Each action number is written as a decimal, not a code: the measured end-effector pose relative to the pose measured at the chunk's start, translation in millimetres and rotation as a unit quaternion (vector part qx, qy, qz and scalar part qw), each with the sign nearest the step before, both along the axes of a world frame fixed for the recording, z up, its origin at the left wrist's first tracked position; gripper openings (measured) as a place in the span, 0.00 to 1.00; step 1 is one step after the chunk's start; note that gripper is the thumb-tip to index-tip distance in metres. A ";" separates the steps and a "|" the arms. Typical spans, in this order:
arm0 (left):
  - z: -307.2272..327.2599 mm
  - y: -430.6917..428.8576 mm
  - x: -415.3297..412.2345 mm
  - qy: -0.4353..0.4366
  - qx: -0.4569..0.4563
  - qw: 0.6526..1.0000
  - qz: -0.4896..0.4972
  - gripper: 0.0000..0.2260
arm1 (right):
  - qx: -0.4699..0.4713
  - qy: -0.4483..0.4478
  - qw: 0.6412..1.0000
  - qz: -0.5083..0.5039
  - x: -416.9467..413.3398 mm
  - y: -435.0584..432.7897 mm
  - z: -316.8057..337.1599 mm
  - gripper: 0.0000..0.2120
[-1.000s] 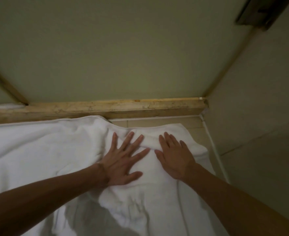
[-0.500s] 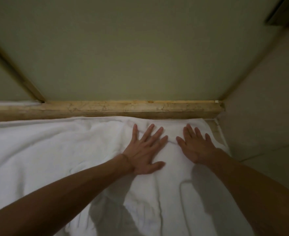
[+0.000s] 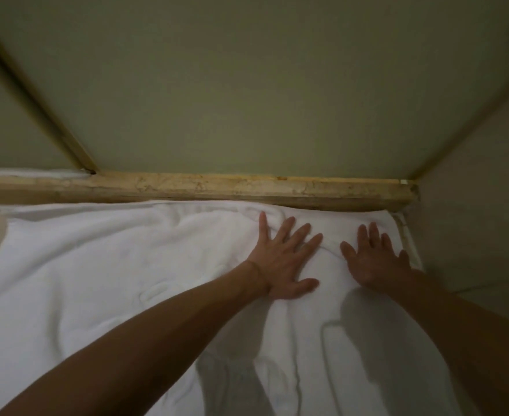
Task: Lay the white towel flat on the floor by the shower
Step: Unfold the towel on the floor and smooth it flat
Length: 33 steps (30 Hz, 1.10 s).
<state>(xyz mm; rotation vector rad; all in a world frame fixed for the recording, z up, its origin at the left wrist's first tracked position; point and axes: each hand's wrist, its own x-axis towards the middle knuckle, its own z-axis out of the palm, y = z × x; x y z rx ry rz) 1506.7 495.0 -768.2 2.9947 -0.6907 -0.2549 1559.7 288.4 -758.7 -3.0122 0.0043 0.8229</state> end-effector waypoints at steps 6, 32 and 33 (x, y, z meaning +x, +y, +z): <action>-3.1 -15.7 -8.6 -0.013 0.003 1.000 -0.020 0.38 | -0.006 -0.020 1.000 0.000 -17.6 -18.8 -1.2 0.33; -3.3 12.5 -72.3 0.029 0.000 0.998 0.053 0.34 | -0.001 -0.057 0.997 0.050 -32.6 7.0 1.6 0.32; -1.1 13.8 -72.3 0.035 -0.009 0.998 0.046 0.33 | -0.007 -0.054 0.997 0.052 -30.2 6.3 2.2 0.32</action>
